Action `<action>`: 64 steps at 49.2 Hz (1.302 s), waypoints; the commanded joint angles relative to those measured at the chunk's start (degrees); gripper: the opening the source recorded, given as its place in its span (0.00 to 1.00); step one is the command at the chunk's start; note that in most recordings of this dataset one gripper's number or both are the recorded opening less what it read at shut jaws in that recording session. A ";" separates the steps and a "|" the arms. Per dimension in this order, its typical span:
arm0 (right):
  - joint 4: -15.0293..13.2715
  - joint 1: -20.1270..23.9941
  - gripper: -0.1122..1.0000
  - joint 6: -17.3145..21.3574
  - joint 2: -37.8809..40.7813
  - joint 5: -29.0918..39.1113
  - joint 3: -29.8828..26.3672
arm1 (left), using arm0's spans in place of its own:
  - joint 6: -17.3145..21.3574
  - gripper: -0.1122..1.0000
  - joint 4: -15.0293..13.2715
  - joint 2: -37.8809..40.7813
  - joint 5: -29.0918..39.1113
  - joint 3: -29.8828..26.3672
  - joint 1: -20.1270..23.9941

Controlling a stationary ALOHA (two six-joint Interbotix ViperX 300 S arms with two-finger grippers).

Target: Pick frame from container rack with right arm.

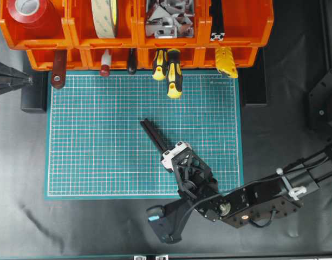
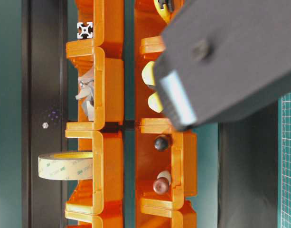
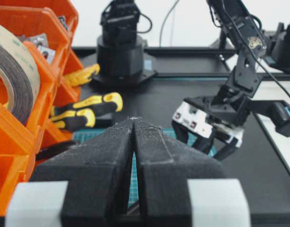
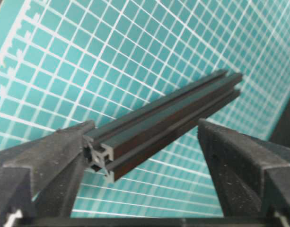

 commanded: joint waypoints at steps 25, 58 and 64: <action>0.35 -0.35 0.85 24.08 -9.32 -7.12 7.47 | -0.53 0.10 0.09 0.53 -0.35 -0.53 0.18; 0.26 0.00 0.85 36.21 -17.75 -9.40 12.66 | -2.37 0.10 0.09 -0.35 -0.18 -0.09 0.18; 0.35 0.09 0.85 38.32 -22.59 -9.67 14.24 | -1.93 0.10 0.18 -0.70 0.35 0.00 0.18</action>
